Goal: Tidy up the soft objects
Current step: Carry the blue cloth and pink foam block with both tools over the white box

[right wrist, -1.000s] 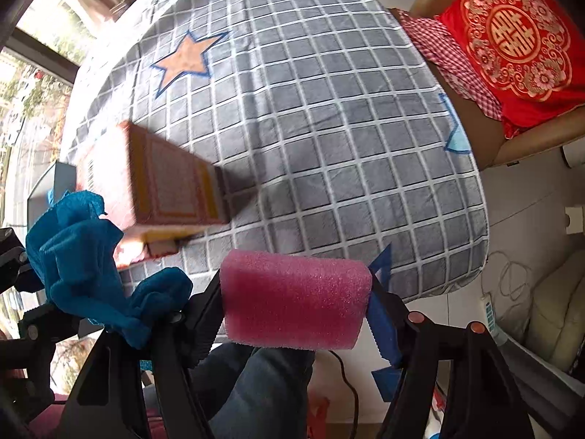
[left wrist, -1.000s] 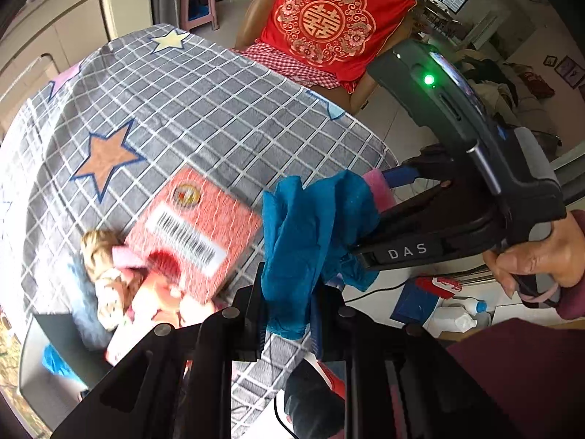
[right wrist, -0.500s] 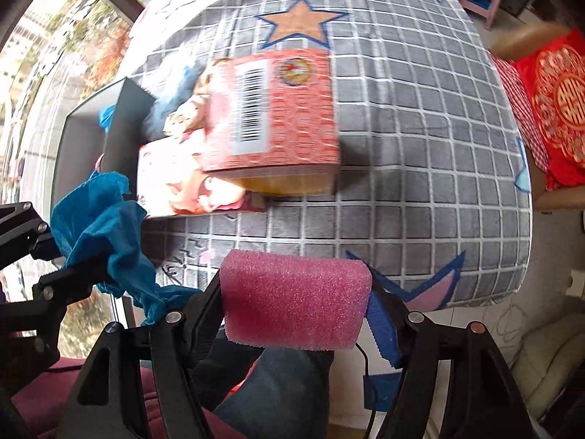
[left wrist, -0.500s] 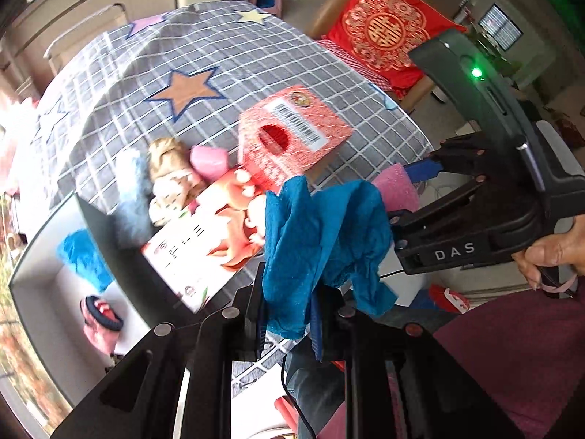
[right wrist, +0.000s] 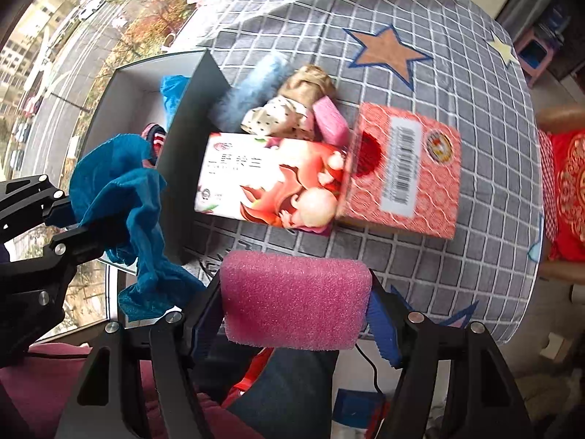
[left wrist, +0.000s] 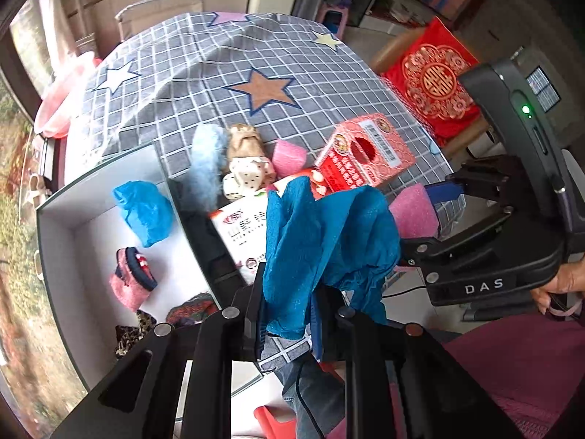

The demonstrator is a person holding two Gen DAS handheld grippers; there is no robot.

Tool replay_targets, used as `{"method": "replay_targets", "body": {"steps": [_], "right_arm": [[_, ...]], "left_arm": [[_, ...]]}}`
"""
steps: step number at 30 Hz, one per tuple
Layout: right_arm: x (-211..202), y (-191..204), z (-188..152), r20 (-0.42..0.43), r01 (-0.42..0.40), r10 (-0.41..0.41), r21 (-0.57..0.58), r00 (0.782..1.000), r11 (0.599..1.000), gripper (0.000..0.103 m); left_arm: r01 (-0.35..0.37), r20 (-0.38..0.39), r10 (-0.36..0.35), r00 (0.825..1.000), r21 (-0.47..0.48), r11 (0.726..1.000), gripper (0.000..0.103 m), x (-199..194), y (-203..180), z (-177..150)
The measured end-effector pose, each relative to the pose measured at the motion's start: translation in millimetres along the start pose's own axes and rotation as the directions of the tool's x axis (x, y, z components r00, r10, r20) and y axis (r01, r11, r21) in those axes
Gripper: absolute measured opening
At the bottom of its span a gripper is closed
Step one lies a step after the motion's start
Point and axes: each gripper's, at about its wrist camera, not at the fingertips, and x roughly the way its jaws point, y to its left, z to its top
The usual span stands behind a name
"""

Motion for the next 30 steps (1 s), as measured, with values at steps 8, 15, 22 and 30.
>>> {"method": "replay_targets", "body": {"steps": [8, 15, 22, 30], "right_arm": [[-6, 30, 18, 0.006, 0.014, -0.014, -0.089, 1.000, 0.996, 0.071], [-10, 55, 30, 0.017, 0.019, -0.017, -0.157, 1.000, 0.987, 0.071], [-9, 73, 34, 0.016, 0.021, -0.018, -0.203, 1.000, 0.979, 0.071], [-8, 86, 37, 0.012, 0.021, -0.019, -0.235, 1.000, 0.972, 0.071]], "left_arm": [[-0.017, 0.048, 0.022, 0.999, -0.095, 0.995, 0.021, -11, 25, -13], [-0.039, 0.075, 0.053, 0.996, -0.171, 0.985, 0.021, -20, 46, -24], [-0.055, 0.090, 0.078, 0.993, -0.227, 0.972, 0.021, -27, 62, -36], [-0.062, 0.099, 0.093, 0.991, -0.274, 0.960, 0.021, -33, 76, -50]]}}
